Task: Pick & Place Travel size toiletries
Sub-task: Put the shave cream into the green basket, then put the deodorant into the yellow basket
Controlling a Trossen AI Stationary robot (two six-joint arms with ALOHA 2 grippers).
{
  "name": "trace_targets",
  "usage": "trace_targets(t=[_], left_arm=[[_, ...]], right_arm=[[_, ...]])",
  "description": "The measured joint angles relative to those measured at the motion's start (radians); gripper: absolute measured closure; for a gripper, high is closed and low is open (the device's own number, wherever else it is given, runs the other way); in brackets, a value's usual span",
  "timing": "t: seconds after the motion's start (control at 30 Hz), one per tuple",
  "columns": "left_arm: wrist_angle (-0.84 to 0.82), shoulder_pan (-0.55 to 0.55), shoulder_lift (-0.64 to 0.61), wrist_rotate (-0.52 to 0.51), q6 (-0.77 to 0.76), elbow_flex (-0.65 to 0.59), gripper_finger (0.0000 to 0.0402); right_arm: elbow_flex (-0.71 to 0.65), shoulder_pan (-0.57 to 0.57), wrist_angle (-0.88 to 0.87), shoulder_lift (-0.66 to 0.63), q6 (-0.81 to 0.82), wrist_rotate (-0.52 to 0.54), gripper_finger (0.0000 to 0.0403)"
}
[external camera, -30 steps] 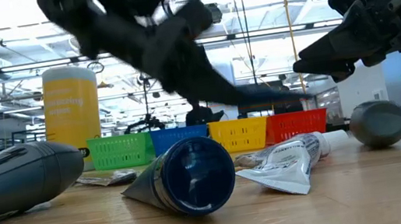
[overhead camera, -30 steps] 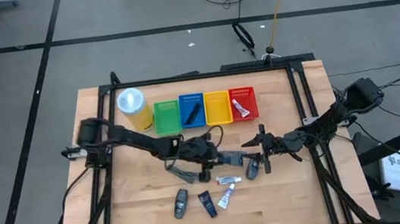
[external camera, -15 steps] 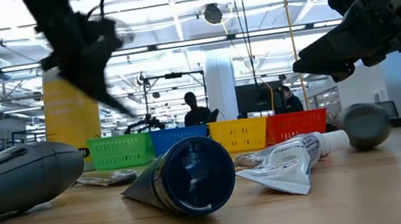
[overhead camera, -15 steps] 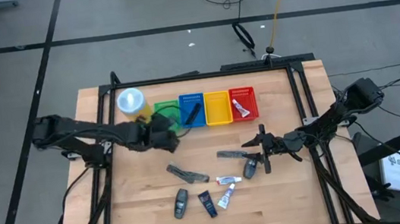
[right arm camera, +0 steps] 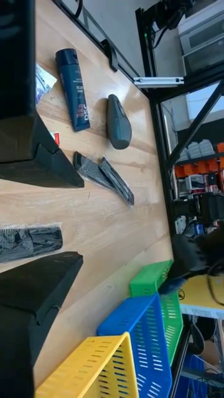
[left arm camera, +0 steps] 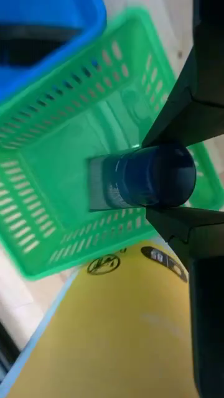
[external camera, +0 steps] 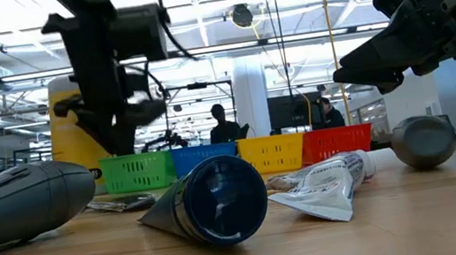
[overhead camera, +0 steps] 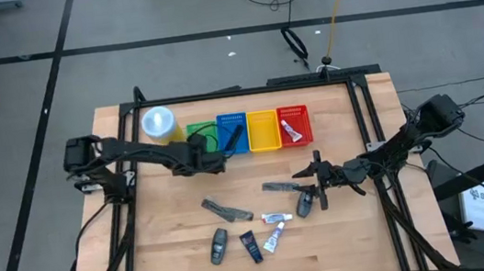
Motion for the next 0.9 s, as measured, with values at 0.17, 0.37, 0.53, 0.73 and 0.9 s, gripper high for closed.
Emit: trace_targets(t=[0.17, 0.37, 0.53, 0.73, 0.9], left_arm=[[0.046, 0.025, 0.041, -0.003, 0.001, 0.0, 0.0271], [0.094, 0.055, 0.048, -0.003, 0.037, 0.0, 0.0236], [0.11, 0.078, 0.048, -0.001, 0.107, 0.0, 0.0177], [0.137, 0.057, -0.006, -0.114, 0.236, 0.0, 0.014], [0.256, -0.058, -0.121, -0.234, 0.356, 0.0, 0.0143]], right_arm=[[0.0, 0.0, 0.0, 0.0, 0.0, 0.0, 0.0232], [0.0, 0.0, 0.0, 0.0, 0.0, 0.0, 0.0232], [0.0, 0.0, 0.0, 0.0, 0.0, 0.0, 0.0232], [0.0, 0.0, -0.001, 0.0, 0.01, 0.0, 0.0232], [0.0, 0.0, -0.002, 0.0, 0.011, -0.001, 0.0232]])
